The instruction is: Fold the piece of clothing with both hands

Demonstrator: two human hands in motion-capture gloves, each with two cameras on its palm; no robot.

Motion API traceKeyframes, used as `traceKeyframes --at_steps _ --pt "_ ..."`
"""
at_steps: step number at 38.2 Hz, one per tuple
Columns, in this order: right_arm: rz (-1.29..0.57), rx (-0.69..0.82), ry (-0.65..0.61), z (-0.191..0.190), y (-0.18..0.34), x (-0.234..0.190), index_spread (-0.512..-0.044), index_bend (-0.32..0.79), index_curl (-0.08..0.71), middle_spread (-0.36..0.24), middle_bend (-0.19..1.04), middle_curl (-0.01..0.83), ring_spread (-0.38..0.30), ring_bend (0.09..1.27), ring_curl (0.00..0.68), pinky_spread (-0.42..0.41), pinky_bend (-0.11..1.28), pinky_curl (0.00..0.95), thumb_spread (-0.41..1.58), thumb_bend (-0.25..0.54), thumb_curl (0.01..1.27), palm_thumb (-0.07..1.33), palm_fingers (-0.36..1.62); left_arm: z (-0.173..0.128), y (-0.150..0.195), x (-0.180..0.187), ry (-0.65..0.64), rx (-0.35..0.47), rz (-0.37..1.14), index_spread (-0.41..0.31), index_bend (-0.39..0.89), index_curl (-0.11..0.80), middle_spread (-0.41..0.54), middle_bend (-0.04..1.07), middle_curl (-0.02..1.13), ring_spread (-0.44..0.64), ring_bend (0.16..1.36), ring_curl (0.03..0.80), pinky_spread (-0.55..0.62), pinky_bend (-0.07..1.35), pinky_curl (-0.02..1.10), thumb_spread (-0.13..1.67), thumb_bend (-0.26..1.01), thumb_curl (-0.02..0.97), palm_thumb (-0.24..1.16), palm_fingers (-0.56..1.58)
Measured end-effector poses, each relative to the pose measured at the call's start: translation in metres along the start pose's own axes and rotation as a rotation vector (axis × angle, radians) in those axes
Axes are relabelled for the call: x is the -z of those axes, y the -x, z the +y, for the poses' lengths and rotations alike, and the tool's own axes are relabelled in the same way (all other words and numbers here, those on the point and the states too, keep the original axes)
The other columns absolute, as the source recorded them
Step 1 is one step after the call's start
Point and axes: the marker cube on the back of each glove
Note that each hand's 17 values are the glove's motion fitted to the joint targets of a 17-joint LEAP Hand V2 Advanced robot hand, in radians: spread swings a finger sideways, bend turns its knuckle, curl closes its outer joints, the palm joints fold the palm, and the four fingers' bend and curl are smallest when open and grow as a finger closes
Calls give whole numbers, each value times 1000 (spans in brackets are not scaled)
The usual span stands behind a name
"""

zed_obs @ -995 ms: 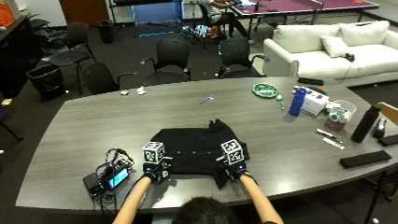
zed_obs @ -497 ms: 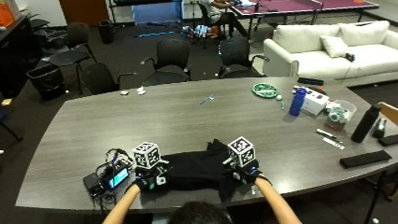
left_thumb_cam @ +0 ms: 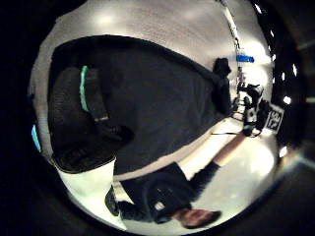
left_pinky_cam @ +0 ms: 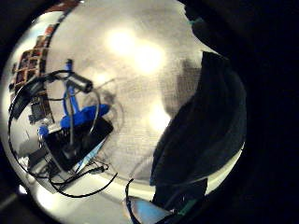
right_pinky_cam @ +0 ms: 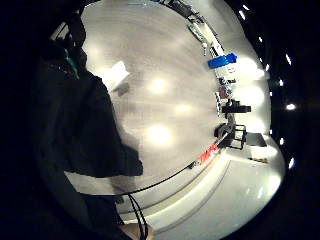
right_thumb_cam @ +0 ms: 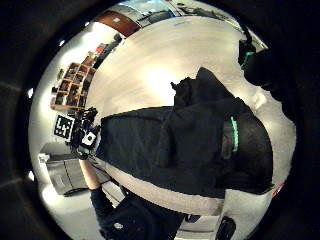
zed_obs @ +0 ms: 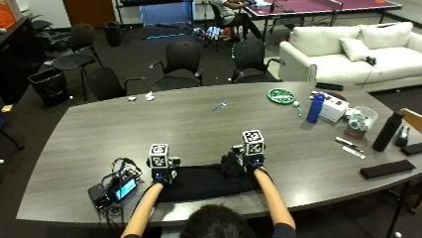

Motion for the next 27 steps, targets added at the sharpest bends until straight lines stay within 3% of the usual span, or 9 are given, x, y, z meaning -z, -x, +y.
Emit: traceKeyframes --at_steps 5,11,13,16,21,24,25,27 --pt "66 -96 70 33 -51 -7 -246 102 361 -167 177 462 -207 427 416 -235 513 366 957 -30 603 935 964 8 -21 -19 -49 -52 -149 -80 191 491 97 70 395 108 470 437 70 335 451 1272 -30 569 524 301" --pt "97 -198 252 66 -75 -17 -233 27 311 -117 134 439 -162 452 430 -154 568 387 1097 -53 544 792 791 35 -27 -32 -9 -128 -108 -77 236 494 143 81 333 180 481 412 146 336 428 1318 -25 513 456 300" --pt "78 -227 291 75 -86 -22 -231 53 307 -106 145 434 -150 461 437 -116 591 397 1121 -49 528 756 766 41 -27 -43 9 -150 -132 -75 244 495 149 82 317 202 487 410 161 340 426 1326 -34 489 416 289" --pt "32 -280 373 85 -102 -37 -230 65 284 -95 157 422 -137 468 429 -83 605 389 1152 -38 509 723 762 44 -24 -66 4 -163 -195 -72 247 494 153 91 298 227 486 404 186 354 426 1325 -53 448 333 269" --pt "45 -381 519 90 -116 -70 -216 -17 225 -16 125 387 -56 532 445 16 736 421 1172 -82 452 542 570 33 -18 -96 -27 -146 -191 -74 236 487 162 115 279 309 454 386 281 340 414 1316 -60 385 193 141" --pt "23 -395 518 88 -115 -87 -202 -55 173 -1 185 387 -77 620 448 -16 791 418 1188 -62 423 483 663 30 -16 -103 -29 -137 -176 -73 234 486 173 135 279 355 443 384 330 332 413 1307 -59 353 118 84" --pt "5 -405 512 87 -113 -90 -205 -27 164 9 164 375 -61 604 431 4 795 409 1192 -53 417 474 610 29 -16 -104 -26 -136 -175 -73 233 484 175 137 276 366 441 380 342 331 409 1303 -55 345 100 85" --pt "-13 -424 494 87 -111 -95 -191 -82 121 -9 230 393 -105 671 437 -83 853 414 1211 -12 418 513 787 30 -16 -105 -3 -139 -178 -75 229 479 179 142 269 385 437 366 364 318 397 1298 -44 332 77 82"
